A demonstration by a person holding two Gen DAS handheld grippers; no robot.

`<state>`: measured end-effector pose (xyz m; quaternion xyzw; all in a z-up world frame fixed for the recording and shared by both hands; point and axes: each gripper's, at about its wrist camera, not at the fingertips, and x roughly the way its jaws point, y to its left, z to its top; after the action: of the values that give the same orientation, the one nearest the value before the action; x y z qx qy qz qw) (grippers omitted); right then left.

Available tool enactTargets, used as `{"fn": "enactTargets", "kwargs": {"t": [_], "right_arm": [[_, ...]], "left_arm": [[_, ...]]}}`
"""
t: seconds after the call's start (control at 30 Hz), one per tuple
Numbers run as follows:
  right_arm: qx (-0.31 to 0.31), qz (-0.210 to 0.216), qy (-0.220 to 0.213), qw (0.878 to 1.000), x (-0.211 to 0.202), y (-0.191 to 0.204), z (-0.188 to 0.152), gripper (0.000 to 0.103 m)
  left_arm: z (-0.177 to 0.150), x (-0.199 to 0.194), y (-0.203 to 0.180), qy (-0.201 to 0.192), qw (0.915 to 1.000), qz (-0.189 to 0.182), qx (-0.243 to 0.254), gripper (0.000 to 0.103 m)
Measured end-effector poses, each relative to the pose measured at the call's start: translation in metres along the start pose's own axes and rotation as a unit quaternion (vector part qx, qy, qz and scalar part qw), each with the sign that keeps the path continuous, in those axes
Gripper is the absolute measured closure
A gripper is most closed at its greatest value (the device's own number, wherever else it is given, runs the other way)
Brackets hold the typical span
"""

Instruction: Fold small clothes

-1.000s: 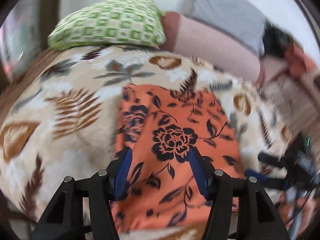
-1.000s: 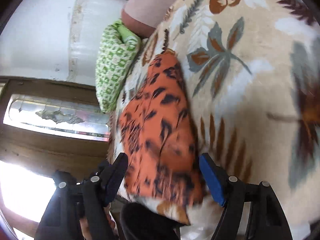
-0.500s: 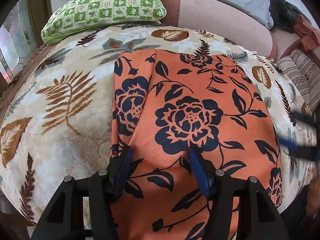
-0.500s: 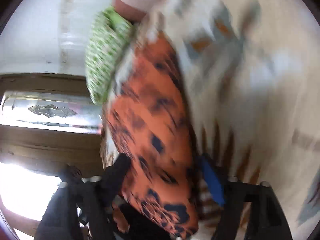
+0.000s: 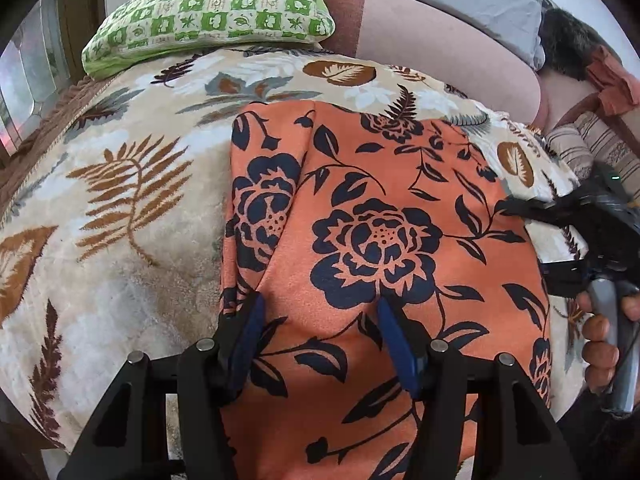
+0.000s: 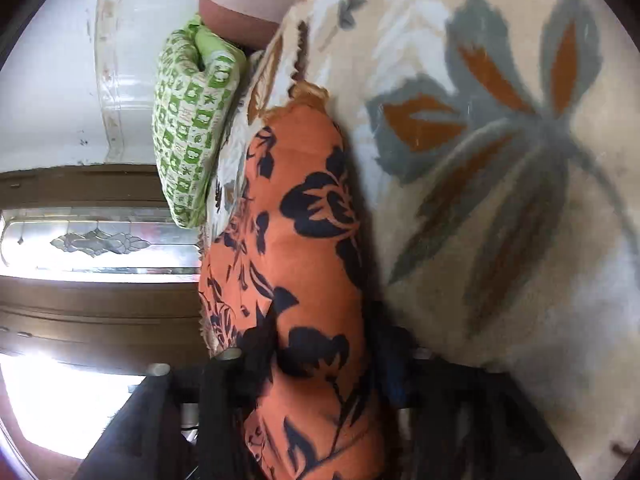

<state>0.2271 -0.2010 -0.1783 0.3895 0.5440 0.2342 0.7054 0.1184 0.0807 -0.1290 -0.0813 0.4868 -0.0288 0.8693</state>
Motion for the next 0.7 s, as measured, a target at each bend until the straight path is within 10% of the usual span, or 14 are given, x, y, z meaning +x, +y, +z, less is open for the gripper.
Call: {"fn": "enactTargets", "kwargs": {"t": [0.23,0.4,0.7], "right_arm": [[-0.113,-0.030,-0.069,0.991,-0.057,0.058,-0.028,0.023],[-0.123,-0.028,0.037,0.991,-0.009,0.058,-0.040,0.018],[-0.141,-0.048,0.028,0.988,-0.019,0.070,-0.049,0.018]], "left_arm": [[0.001,0.000,0.001,0.005,1.0000,-0.001,-0.002,0.043],[0.002,0.000,0.001,0.007,1.0000,-0.004,0.000,0.043],[0.005,-0.038,0.022,-0.031,0.9988,-0.017,-0.034,0.035]]}}
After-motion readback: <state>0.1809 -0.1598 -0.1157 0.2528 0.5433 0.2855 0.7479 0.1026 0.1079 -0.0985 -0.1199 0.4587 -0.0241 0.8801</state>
